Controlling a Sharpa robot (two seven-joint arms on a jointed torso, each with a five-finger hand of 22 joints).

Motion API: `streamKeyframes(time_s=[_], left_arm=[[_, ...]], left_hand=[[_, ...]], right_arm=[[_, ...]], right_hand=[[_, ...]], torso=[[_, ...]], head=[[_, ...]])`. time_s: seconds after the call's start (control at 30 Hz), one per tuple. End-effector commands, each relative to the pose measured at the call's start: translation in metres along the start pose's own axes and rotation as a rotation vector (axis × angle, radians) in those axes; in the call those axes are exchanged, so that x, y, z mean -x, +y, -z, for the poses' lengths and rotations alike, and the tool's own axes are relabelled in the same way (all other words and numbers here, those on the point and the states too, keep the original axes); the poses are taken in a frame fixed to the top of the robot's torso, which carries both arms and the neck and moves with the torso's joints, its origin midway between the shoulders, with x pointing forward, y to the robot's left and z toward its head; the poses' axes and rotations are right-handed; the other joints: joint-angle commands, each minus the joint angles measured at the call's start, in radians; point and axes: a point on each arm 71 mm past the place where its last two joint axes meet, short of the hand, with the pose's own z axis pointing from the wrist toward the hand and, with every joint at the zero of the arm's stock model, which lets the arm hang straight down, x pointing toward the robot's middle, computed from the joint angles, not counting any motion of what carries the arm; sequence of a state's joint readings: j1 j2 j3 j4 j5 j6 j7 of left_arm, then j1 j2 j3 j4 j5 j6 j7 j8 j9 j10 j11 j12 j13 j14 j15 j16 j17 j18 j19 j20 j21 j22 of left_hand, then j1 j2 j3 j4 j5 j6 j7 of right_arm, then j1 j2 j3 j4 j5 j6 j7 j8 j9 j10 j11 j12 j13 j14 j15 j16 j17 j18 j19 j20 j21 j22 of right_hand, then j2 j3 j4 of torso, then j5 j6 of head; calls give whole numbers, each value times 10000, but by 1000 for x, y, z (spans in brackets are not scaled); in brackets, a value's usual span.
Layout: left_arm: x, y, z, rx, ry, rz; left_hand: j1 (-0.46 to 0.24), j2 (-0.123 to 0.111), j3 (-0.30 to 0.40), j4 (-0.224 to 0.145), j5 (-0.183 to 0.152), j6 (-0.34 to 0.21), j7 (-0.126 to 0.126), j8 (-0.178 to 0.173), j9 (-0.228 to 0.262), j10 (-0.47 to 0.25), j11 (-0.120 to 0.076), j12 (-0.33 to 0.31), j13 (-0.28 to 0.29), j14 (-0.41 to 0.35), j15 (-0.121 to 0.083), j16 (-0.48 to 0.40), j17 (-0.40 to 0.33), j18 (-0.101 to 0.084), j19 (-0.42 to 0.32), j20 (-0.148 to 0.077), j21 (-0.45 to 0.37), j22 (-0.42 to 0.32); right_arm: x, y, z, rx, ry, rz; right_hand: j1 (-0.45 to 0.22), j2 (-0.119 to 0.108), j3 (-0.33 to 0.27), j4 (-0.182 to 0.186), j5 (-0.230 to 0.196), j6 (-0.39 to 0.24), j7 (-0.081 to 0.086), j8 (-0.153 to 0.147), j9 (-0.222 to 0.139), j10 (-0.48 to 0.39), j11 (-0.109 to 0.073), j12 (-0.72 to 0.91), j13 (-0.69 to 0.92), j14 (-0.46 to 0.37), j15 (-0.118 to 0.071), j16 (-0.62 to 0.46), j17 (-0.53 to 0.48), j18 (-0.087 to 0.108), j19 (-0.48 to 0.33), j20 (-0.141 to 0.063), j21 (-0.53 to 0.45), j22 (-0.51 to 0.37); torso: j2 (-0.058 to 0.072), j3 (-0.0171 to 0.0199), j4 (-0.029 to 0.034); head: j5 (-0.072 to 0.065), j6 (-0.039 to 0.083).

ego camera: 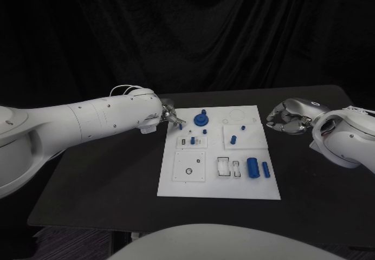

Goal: Assemble the parts on the task board

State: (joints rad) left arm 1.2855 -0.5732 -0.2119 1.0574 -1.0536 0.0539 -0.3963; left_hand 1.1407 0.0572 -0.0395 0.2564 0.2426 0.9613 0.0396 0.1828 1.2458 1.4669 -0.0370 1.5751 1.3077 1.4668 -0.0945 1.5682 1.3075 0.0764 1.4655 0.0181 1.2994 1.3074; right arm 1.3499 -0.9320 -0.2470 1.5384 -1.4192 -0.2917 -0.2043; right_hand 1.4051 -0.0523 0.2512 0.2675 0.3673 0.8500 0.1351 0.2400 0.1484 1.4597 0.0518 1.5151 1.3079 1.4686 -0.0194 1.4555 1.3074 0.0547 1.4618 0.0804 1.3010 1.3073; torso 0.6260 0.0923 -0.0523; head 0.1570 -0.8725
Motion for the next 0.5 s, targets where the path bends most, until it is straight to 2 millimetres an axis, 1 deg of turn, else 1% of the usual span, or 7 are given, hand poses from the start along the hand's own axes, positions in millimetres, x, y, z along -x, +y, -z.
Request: streamKeyframes(time_s=[0.03,0.13,0.23,0.4,0.5], left_arm=[[-3,-3,-1,-242,158,19],[-3,-5,-2,-257,186,4],[-4,-5,-2,-240,216,-12],[-4,-5,-4,-127,247,-29],[-6,-5,-5,-52,321,-54]], left_hand=[[75,34,-2,-53,55,4,48,-42,-20,1039,50,-43,2631,1039,52,26,2633,-163,311,14,-51,1833],[91,52,6,-61,102,3,51,-66,-45,1039,54,-43,2631,1039,55,26,2633,-161,305,18,-62,1830],[142,72,29,-98,192,11,52,-108,-88,1039,58,-43,2631,1039,60,26,2633,-160,299,24,-68,1828],[171,87,45,-118,248,19,53,-130,-111,1039,58,-43,2631,1039,63,26,2633,-156,292,27,-88,1823],[238,118,95,-169,425,39,50,-178,-164,1039,57,-43,2631,1039,64,26,2633,-151,280,31,-108,1817]], right_arm=[[0,-2,0,-188,134,70],[0,-2,-1,-228,178,86],[-1,-2,-1,-263,232,104],[-1,-2,-2,-289,304,122],[-1,-2,-2,-308,342,133]], right_hand=[[76,12,34,20,43,-8,-7,8,-15,94,-19,-54,1461,465,-41,-79,242,78,42,26,-39,1804],[77,12,34,20,43,-8,-7,8,-15,93,-19,-55,1460,465,-41,-79,241,78,42,26,-39,1804],[86,20,43,17,45,-12,-6,6,-16,72,-19,-68,1437,458,-41,-93,215,83,32,26,-63,1797],[99,28,55,13,48,-14,-5,7,-16,48,-18,-85,1409,453,-41,-100,203,86,24,26,-80,1792],[99,28,55,13,48,-14,-5,7,-16,48,-18,-85,1409,453,-41,-100,203,86,24,26,-80,1792]], torso=[[-1,0,3],[3,-2,-5],[0,0,2],[3,0,3],[1,0,1]], head=[[8,-1],[25,-1],[30,-1],[52,-1],[44,-1]])
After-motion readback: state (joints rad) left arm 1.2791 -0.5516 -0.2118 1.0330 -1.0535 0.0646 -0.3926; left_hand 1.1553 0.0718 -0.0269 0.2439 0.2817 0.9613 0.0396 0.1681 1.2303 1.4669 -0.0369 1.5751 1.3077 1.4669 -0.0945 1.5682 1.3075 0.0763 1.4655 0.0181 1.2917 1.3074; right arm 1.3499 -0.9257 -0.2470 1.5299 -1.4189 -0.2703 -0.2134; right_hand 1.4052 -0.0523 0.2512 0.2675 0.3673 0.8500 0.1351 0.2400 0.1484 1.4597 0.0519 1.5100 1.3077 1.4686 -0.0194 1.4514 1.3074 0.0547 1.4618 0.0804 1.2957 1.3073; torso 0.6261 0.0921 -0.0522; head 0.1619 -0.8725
